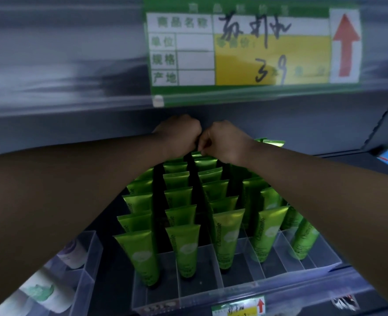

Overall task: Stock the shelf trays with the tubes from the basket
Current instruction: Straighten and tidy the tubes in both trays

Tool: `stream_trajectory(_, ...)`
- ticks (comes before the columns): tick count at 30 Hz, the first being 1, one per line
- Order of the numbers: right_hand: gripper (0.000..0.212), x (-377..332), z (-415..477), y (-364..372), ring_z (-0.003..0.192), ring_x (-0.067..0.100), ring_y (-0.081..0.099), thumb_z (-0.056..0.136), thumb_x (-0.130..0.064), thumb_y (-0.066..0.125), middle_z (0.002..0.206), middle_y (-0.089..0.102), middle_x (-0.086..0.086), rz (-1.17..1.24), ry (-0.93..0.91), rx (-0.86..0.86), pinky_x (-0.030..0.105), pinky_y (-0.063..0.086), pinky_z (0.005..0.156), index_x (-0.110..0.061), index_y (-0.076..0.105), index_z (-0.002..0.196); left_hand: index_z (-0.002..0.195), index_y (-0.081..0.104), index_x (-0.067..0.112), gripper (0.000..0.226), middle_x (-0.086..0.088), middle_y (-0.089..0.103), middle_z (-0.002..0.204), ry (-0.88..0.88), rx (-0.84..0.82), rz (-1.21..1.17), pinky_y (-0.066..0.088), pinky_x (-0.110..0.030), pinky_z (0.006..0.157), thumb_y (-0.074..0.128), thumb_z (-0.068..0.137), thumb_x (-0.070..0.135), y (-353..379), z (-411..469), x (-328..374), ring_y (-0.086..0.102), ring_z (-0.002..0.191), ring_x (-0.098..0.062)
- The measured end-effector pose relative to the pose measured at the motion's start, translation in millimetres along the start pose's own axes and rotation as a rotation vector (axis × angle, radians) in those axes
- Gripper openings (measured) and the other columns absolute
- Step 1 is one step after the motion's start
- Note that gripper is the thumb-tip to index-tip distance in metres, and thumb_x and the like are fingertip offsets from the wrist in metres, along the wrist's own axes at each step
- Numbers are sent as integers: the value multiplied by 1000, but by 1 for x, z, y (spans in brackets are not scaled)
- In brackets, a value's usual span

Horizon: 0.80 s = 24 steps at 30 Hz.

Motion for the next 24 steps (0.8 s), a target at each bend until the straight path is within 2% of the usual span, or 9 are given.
stream_trajectory(9,22,-1,-6,-3,101,16,65,81,-7,66,105,72,4,-2,-29,-17,18,41,85,-12,74,101,89,70,8,17,-19,68,95,32,-26,6,47,-34,70,58,87,20,-1,-2,0,64,93,-37)
stream_trajectory(13,25,5,-10,-15,102,16,65,82,-5,64,107,72,5,26,-13,10,12,38,81,-12,73,104,94,72,15,16,-13,69,97,27,-19,-9,43,-28,69,59,83,15,-1,-2,0,64,94,-33)
stream_trajectory(17,22,22,-15,-35,102,15,63,86,-7,63,107,70,6,60,55,21,6,36,67,-10,71,106,94,70,14,21,-9,71,99,46,-21,-99,52,-33,80,59,78,8,-1,6,-3,65,95,-29)
stream_trajectory(18,21,29,-18,-40,101,15,62,87,-6,62,105,69,6,95,85,25,4,37,68,-8,71,106,97,69,13,22,-9,70,101,41,-13,-135,51,-34,84,57,79,8,-2,7,-2,64,96,-28)
stream_trajectory(19,20,35,-21,-45,100,17,61,88,-4,61,104,68,7,144,108,28,4,39,74,-6,70,106,100,67,11,24,-10,69,104,32,6,-180,49,-31,86,54,81,8,-5,9,1,63,97,-26)
stream_trajectory(21,18,46,-27,-53,101,22,61,88,-2,60,103,68,11,219,139,30,17,44,86,-4,69,104,110,63,4,27,-14,65,111,24,37,-257,39,-21,78,51,85,5,-11,10,11,58,95,-20)
stream_trajectory(23,17,57,-33,-57,92,19,59,89,-3,60,95,66,7,198,158,17,13,43,74,-6,69,103,119,57,0,32,-14,61,119,22,58,-309,29,-18,70,49,88,2,-14,14,23,53,96,-18)
stream_trajectory(24,18,62,-35,-57,88,15,56,88,-3,60,93,64,5,172,161,9,10,40,68,-7,69,103,122,55,1,34,-13,60,122,11,65,-329,30,-18,72,50,89,3,-14,17,28,54,102,-19)
Point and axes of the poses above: each hand's wrist, its own z-axis towards the middle knuckle, its own y-axis out of the palm, x = y × z, the point moved 3 cm from there along z, towards the middle knuckle
